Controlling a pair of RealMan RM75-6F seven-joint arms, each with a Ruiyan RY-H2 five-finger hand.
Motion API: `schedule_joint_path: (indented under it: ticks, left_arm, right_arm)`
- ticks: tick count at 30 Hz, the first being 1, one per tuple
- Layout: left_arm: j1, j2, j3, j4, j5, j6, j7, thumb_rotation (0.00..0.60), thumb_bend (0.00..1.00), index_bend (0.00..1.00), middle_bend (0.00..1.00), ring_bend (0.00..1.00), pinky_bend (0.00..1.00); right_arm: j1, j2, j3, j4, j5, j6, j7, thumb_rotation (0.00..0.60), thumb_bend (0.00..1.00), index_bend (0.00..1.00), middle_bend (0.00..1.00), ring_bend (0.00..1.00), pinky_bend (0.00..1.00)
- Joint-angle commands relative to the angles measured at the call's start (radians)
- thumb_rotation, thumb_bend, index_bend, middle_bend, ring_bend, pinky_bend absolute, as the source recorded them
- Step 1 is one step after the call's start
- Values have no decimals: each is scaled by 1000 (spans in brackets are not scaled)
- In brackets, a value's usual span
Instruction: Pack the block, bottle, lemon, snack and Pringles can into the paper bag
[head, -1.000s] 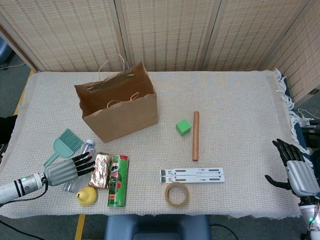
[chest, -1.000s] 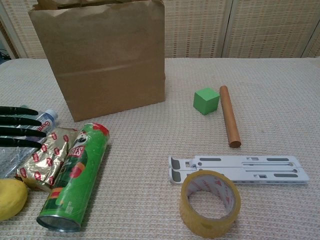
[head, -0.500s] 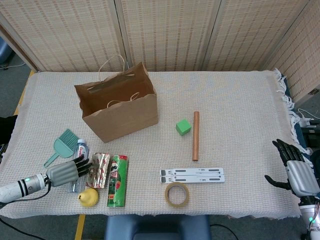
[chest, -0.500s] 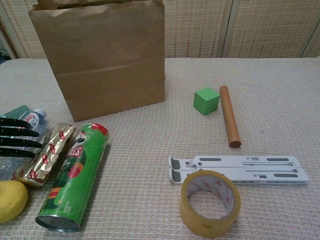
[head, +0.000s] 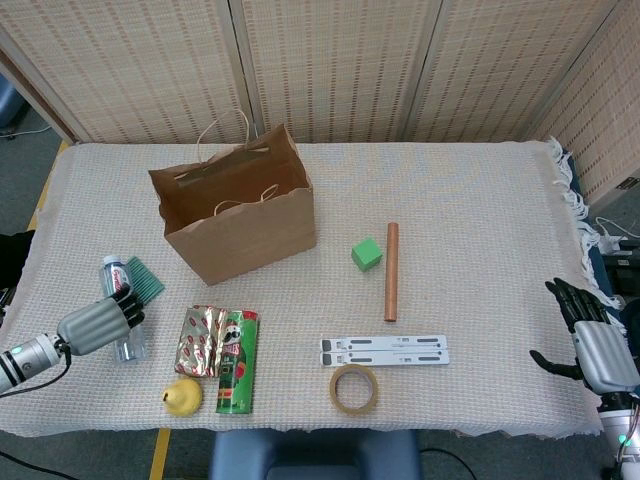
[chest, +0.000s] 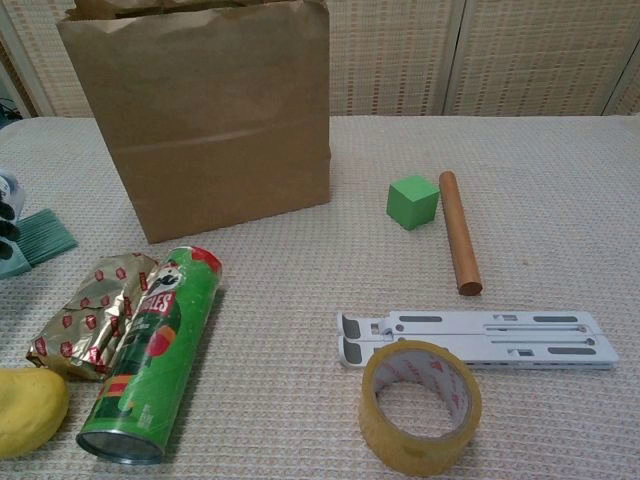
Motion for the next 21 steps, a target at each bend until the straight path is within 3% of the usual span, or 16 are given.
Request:
schedule_joint_path:
  ticks: [1,7,12,17,21]
  left_arm:
    - [78,47,-102,-18,-154,30,-12,600,636,611,637,591,701]
    - [155,9,-321,-102,-451,37,-84,600,637,617,639,593,702]
    - [164,-22,-521,-305,-684,39,-154,600,638,607,639,593,700]
    - [141,-13,-737,-679,-938,6,-185,600,641,604,642,593,683]
    - [119,31,-851,-957,-1072,-43,-206,600,641,604,647,593,686]
  right_arm:
    - [0,-1,0,0,0,0,-1,600,92,0,0,0,39]
    - [-1,-3,0,1,-1,4,-5,600,91,0,0,0,39]
    - [-2,-6,1,3,-2,7,-8,600,92,0,0,0,39]
    - [-2,-8,-3,3,-7,7,-15,600,91,0,0,0,39]
    - [-3,-8,-3,4,-7,9,-13,600,91,0,0,0,39]
